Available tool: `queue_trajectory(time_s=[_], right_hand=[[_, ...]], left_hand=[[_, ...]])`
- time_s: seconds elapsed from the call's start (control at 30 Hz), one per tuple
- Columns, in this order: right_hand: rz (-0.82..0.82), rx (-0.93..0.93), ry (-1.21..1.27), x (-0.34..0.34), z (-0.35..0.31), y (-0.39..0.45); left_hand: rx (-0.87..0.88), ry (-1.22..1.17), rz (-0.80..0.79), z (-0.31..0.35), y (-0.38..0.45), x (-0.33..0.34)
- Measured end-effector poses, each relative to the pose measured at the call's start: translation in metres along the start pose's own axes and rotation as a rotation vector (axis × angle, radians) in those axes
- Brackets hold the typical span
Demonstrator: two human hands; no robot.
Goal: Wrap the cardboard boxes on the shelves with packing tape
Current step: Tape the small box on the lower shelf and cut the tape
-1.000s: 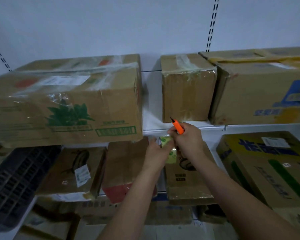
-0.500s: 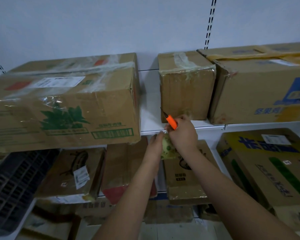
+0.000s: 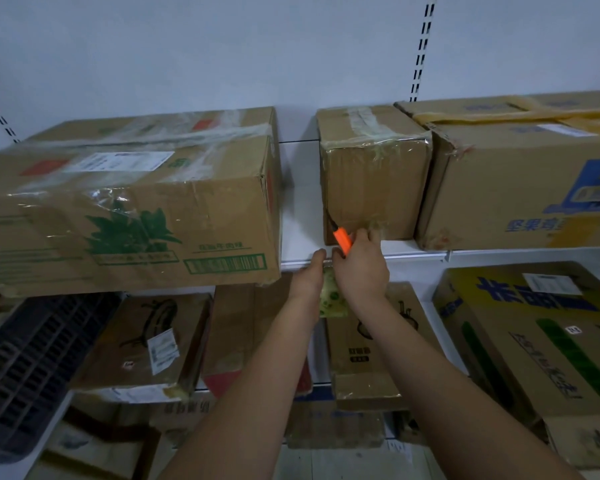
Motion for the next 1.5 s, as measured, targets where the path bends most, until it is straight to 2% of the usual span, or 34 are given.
queue_trajectory(time_s=[0.13, 0.23, 0.3, 0.33, 0.4, 0.47, 0.57, 0.7, 0.8, 0.9, 0.97, 1.03, 1.13, 1.3, 1.37, 1.5], right_hand=[[-0.023, -0.026, 0.011, -0.004, -0.001, 0.0], [0.091, -0.095, -0.001, -0.019, 0.004, -0.018], [0.177, -0.204, -0.009, -0.029, 0.01, -0.046], [0.167, -0.26, -0.003, -0.029, 0.017, -0.064], [0.045, -0.358, -0.023, -0.019, 0.035, -0.104], [-0.155, -0.429, -0.125, 0.011, 0.058, -0.138], [-0.481, -0.359, -0.277, 0.07, 0.087, -0.163], [-0.789, -0.322, -0.238, 0.129, 0.096, -0.163], [-0.956, -0.414, -0.351, 0.166, 0.087, -0.165], [-0.967, -0.575, -0.46, 0.209, 0.082, -0.164], [-1.026, -0.505, -0.414, 0.235, 0.079, -0.161], [-1.083, -0.454, -0.392, 0.257, 0.073, -0.153], [-1.061, -0.368, -0.348, 0.283, 0.067, -0.134], [-1.116, -0.163, -0.299, 0.29, 0.093, -0.134], [-1.044, -0.101, -0.291, 0.283, 0.105, -0.147], [-0.778, 0.015, -0.241, 0.243, 0.108, -0.161]], left_hand=[[-0.019, -0.01, -0.059, 0.001, 0.009, -0.003], [0.097, 0.159, -0.095, -0.012, 0.013, -0.02], [0.198, 0.191, -0.107, -0.027, -0.01, -0.044], [0.242, 0.18, -0.095, -0.041, -0.013, -0.063], [0.32, 0.228, 0.015, -0.077, -0.012, -0.11], [0.343, 0.364, 0.163, -0.112, -0.004, -0.158], [0.264, 0.618, 0.263, -0.158, 0.016, -0.212], [0.171, 1.036, 0.377, -0.191, 0.046, -0.251], [0.158, 1.19, 0.301, -0.198, 0.071, -0.264], [0.229, 1.219, 0.199, -0.201, 0.108, -0.275], [0.23, 1.168, 0.133, -0.202, 0.126, -0.279], [0.322, 1.127, 0.109, -0.202, 0.134, -0.282], [0.432, 1.042, 0.067, -0.212, 0.14, -0.293], [0.414, 1.103, 0.041, -0.222, 0.146, -0.303], [0.393, 1.076, 0.017, -0.221, 0.141, -0.3], [0.29, 1.039, -0.107, -0.218, 0.13, -0.285]])
Point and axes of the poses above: each hand's wrist, its own y-axis towards the middle knuckle, its own x-axis out of the palm, z = x × y, the point moved 3 cm from there along y, towards the middle knuckle, and after that the axes turned 1 degree about z, right-handed, at the moved point
